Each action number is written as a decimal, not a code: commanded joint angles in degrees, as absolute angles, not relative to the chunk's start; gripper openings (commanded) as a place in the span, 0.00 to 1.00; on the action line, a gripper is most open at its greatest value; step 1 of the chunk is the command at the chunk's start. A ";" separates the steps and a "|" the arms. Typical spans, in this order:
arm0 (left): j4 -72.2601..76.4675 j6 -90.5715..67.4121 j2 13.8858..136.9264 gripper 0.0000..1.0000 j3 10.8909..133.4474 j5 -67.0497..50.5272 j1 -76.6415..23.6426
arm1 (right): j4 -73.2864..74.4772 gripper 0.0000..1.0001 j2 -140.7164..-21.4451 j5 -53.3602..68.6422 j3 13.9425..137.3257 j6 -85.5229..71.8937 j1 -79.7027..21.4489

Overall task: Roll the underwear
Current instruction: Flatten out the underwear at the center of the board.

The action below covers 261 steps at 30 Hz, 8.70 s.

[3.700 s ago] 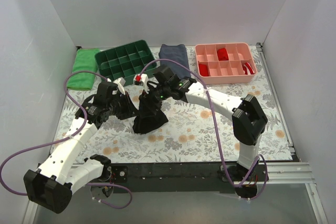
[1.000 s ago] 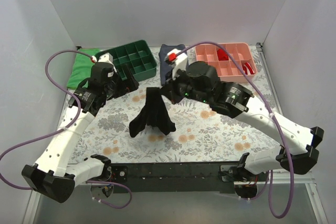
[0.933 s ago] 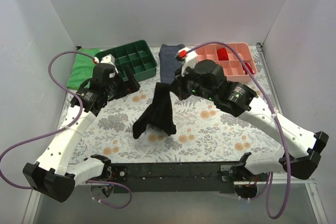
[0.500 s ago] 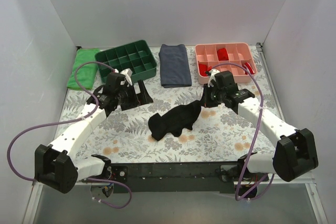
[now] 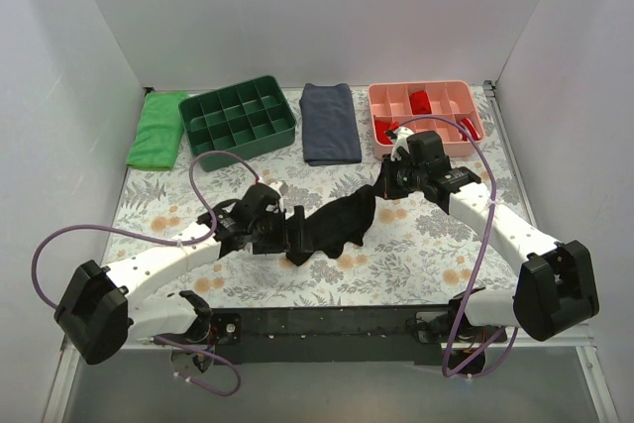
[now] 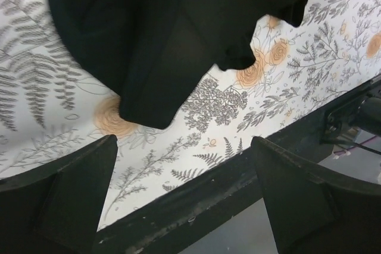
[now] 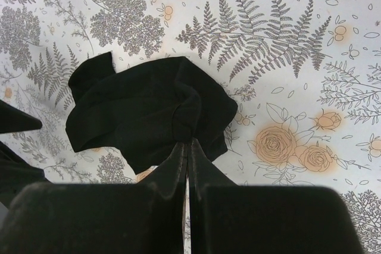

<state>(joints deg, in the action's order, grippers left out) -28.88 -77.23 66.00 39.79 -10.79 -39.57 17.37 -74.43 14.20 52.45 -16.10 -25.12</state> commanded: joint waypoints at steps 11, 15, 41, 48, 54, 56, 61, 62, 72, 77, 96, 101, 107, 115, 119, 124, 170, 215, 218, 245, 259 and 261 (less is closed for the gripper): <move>-29.01 -91.58 65.92 0.70 35.42 9.67 -48.43 | 15.56 0.01 -72.69 16.00 52.91 -16.00 -24.87; -27.34 -92.02 66.10 0.70 34.28 8.18 -48.51 | 15.56 0.01 -72.51 15.91 52.65 -16.26 -24.87; -17.58 -89.65 65.83 0.53 29.27 6.85 -52.29 | 14.85 0.01 -73.83 16.96 53.09 -16.61 -24.87; -15.65 -90.44 70.40 0.43 30.41 9.14 -52.47 | 14.24 0.01 -73.39 17.49 52.30 -17.31 -24.87; -15.47 -90.18 70.93 0.30 31.55 11.77 -52.56 | 14.68 0.01 -73.04 17.23 52.12 -16.87 -24.87; -15.47 -90.00 70.58 0.24 31.73 12.13 -52.56 | 14.68 0.01 -72.95 17.23 52.03 -16.96 -24.87; -16.96 -90.00 70.14 0.13 32.25 13.88 -52.56 | 15.20 0.01 -72.95 17.58 51.94 -16.79 -24.87; -16.96 -90.00 70.14 0.10 32.52 14.23 -52.56 | 15.38 0.01 -72.86 17.58 51.86 -16.53 -24.87; -30.05 -87.10 61.53 0.00 44.81 22.32 -52.56 | 18.19 0.01 -63.12 18.63 49.92 -16.35 -24.87; -35.85 -86.84 56.87 0.00 49.83 25.31 -52.56 | 17.41 0.01 -55.39 19.42 47.47 -18.45 -24.96; -64.22 -102.65 47.98 0.00 68.10 10.29 -52.56 | 34.09 0.01 -33.48 32.96 55.62 -17.41 -25.22; -73.91 -102.75 53.16 0.00 75.23 12.56 -52.56 | 38.75 0.01 -39.26 30.78 58.88 -16.61 -25.22; -66.03 -98.80 65.20 0.00 72.60 14.07 -51.69 | 39.82 0.01 -52.25 20.66 55.37 -13.02 -25.05; -46.77 -89.66 72.24 0.00 60.47 3.61 -37.29 | 32.99 0.01 -71.71 19.51 56.07 -9.58 -23.56; -42.90 -83.68 77.42 0.00 64.49 2.02 -30.51 | 32.00 0.01 -77.33 19.69 59.14 -7.74 -20.75; -39.56 -79.28 88.47 0.00 69.43 -2.09 -28.74 | 28.48 0.01 -82.17 20.48 60.29 -8.26 -19.34; -23.31 -58.99 86.65 0.98 64.59 -7.46 -20.57 | 18.55 0.66 -76.81 19.51 50.70 -14.15 -15.91; -21.80 -47.81 94.92 0.45 63.73 -9.41 -23.99 | 35.95 0.59 -104.85 4.31 81.65 -12.22 -22.06; -20.92 -48.60 92.91 0.48 62.58 -7.39 -23.99 | 31.83 0.60 -102.58 7.11 77.97 -11.08 -22.15; -16.26 -48.96 96.59 0.24 63.37 -5.27 -23.99 | 29.09 0.53 -105.64 8.70 77.78 -10.28 -21.88; -18.10 -50.27 97.65 0.00 65.30 -5.71 -23.99 | 29.18 0.01 -104.51 7.03 76.91 -10.20 -21.97; -19.42 -50.89 97.30 0.00 66.09 -6.15 -23.99 | 29.09 0.01 -102.23 6.42 75.42 -10.37 -21.97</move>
